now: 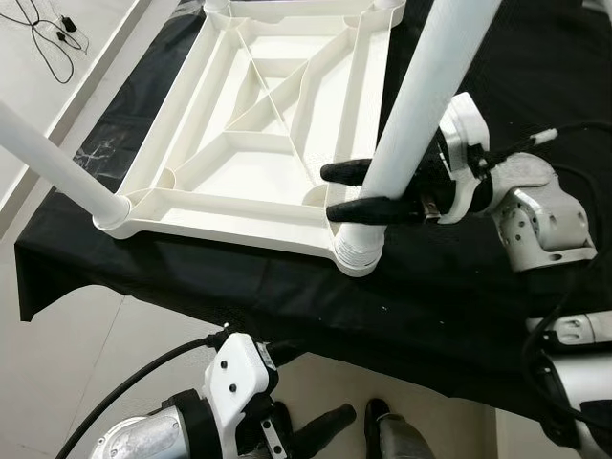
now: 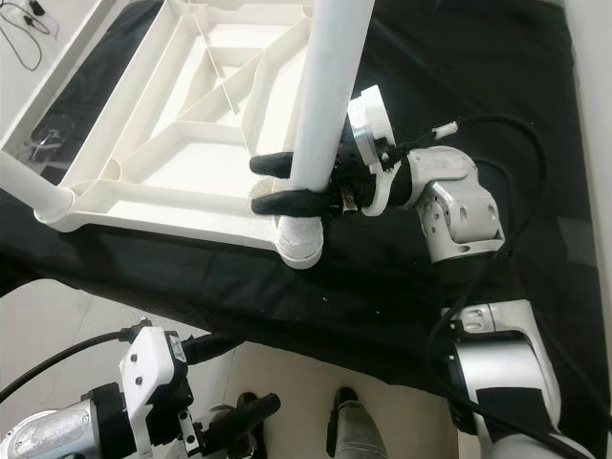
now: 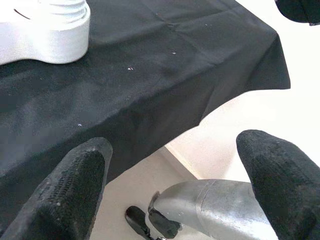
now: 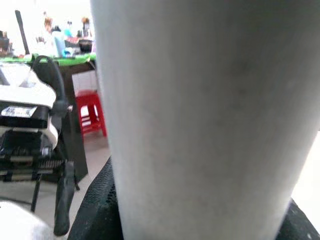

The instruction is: Building children table

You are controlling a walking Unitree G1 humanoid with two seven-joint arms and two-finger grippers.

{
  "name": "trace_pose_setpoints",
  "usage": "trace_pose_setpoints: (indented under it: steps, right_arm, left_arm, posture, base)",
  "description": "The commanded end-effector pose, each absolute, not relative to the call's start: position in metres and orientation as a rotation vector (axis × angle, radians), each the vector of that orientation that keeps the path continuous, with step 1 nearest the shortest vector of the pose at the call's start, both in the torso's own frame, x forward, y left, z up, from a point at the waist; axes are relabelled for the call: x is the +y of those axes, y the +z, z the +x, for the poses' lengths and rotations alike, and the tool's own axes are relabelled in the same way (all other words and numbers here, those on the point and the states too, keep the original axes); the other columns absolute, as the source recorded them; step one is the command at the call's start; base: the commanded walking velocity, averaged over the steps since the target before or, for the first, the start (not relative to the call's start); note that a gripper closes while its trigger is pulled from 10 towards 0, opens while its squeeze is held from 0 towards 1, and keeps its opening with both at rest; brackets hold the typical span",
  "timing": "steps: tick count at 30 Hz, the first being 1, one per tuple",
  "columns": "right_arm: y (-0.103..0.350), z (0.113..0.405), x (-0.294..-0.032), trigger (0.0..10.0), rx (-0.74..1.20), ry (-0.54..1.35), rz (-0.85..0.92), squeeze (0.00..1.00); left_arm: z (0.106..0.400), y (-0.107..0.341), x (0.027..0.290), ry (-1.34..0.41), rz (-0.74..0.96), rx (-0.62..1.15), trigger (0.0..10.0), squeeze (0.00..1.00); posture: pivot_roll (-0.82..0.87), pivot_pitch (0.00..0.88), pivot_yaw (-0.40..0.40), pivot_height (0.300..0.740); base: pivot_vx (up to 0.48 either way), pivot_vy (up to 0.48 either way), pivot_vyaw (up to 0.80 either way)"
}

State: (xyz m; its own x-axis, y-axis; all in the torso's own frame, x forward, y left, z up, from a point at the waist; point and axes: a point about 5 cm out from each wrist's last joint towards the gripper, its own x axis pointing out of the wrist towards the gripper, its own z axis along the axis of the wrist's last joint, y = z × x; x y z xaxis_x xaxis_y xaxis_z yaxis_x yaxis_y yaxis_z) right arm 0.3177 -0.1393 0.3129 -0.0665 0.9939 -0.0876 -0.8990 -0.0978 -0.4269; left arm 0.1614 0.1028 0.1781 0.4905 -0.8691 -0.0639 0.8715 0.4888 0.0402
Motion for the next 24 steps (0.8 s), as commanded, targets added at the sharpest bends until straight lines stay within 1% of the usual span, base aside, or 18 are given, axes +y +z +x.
trace_pose_setpoints:
  steps: [1, 3, 9, 15, 24]
  right_arm:
    - [0.283, 0.317, -0.142, 10.0, -0.118, 1.643, -0.515, 0.00]
    - [0.282, 0.316, -0.140, 10.0, -0.112, 1.649, -0.547, 0.00]
    - [0.281, 0.315, -0.139, 10.0, -0.106, 1.653, -0.564, 0.00]
    - [0.279, 0.312, -0.131, 10.0, -0.061, 1.699, -0.690, 0.00]
    - [0.286, 0.311, -0.127, 10.0, -0.053, 1.737, -0.712, 0.00]
  left_arm:
    - [0.157, 0.174, 0.103, -1.068, 0.088, 0.060, 10.0, 0.00]
    - [0.156, 0.174, 0.103, -1.067, 0.089, 0.059, 10.0, 0.00]
    - [0.156, 0.174, 0.103, -1.066, 0.089, 0.059, 10.0, 0.00]
    - [0.156, 0.172, 0.100, -1.070, 0.090, 0.057, 10.0, 0.00]
    - [0.158, 0.171, 0.100, -1.066, 0.090, 0.052, 10.0, 0.00]
  posture:
    - [0.06, 0.452, 0.118, 0.740]
    - [0.06, 0.452, 0.118, 0.740]
    - [0.06, 0.452, 0.118, 0.740]
    - [0.05, 0.434, 0.107, 0.740]
    - [0.04, 0.428, 0.102, 0.740]
  base:
    - [0.000, 0.000, 0.00]
    - [0.000, 0.000, 0.00]
    - [0.000, 0.000, 0.00]
    - [0.000, 0.000, 0.00]
    - [0.000, 0.000, 0.00]
